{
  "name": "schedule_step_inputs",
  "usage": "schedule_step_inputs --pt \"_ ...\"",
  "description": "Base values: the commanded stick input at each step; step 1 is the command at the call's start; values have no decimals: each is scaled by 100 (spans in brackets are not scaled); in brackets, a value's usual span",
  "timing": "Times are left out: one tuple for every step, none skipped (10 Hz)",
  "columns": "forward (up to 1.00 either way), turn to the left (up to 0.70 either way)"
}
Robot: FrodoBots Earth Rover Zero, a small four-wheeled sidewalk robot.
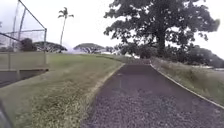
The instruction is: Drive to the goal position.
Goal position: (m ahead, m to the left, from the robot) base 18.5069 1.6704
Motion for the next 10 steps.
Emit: schedule_step_inputs --pt "70 0" --pt "70 0" --pt "70 -4" --pt "70 -20" --pt "70 -35" --pt "70 -35" --pt "70 -35" --pt "70 -35" --pt "70 -35" --pt "70 -35"
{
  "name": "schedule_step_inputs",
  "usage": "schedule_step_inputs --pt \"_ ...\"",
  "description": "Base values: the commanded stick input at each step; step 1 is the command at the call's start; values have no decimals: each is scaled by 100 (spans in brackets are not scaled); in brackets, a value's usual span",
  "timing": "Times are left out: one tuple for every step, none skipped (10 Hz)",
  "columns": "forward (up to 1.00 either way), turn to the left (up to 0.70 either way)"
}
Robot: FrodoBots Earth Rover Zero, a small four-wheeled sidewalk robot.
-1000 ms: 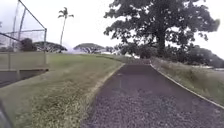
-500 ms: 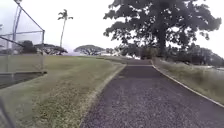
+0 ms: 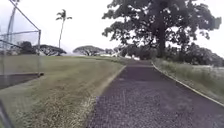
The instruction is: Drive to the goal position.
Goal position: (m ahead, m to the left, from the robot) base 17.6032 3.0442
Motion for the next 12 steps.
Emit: schedule_step_inputs --pt "70 -35" --pt "70 -26" --pt "70 -6" --pt "70 0" --pt "70 0" --pt "70 0" --pt "70 -2" --pt "70 -17" --pt "70 -33" --pt "70 -34" --pt "70 -35" --pt "70 -35"
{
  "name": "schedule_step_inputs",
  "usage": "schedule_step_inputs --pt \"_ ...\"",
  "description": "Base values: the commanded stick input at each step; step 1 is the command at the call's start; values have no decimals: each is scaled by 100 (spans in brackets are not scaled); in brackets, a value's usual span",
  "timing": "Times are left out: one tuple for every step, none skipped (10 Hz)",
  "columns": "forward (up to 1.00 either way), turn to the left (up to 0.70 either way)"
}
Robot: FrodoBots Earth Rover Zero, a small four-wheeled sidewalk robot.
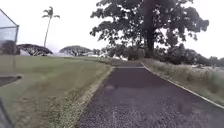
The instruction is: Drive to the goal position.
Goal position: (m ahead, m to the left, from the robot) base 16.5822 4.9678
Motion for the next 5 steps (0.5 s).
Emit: schedule_step_inputs --pt "70 -35" --pt "70 -23" --pt "70 0" --pt "70 0" --pt "70 0"
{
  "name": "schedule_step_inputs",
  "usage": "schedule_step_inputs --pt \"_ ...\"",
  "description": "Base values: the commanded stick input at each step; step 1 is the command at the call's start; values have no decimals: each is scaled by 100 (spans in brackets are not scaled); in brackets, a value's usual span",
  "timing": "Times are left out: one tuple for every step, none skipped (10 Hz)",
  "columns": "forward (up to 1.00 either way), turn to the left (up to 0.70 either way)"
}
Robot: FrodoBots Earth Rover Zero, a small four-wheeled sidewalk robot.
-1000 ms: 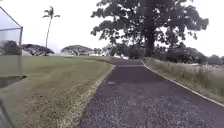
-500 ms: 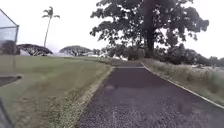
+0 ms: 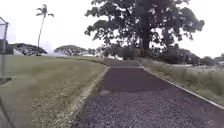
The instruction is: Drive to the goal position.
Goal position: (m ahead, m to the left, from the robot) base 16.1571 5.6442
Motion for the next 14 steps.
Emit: schedule_step_inputs --pt "70 0" --pt "70 0" --pt "70 -4" --pt "70 -19" --pt "70 -31" --pt "70 -30" --pt "70 -10" --pt "70 0" --pt "70 0" --pt "70 0" --pt "70 0" --pt "70 0" --pt "70 0" --pt "70 0"
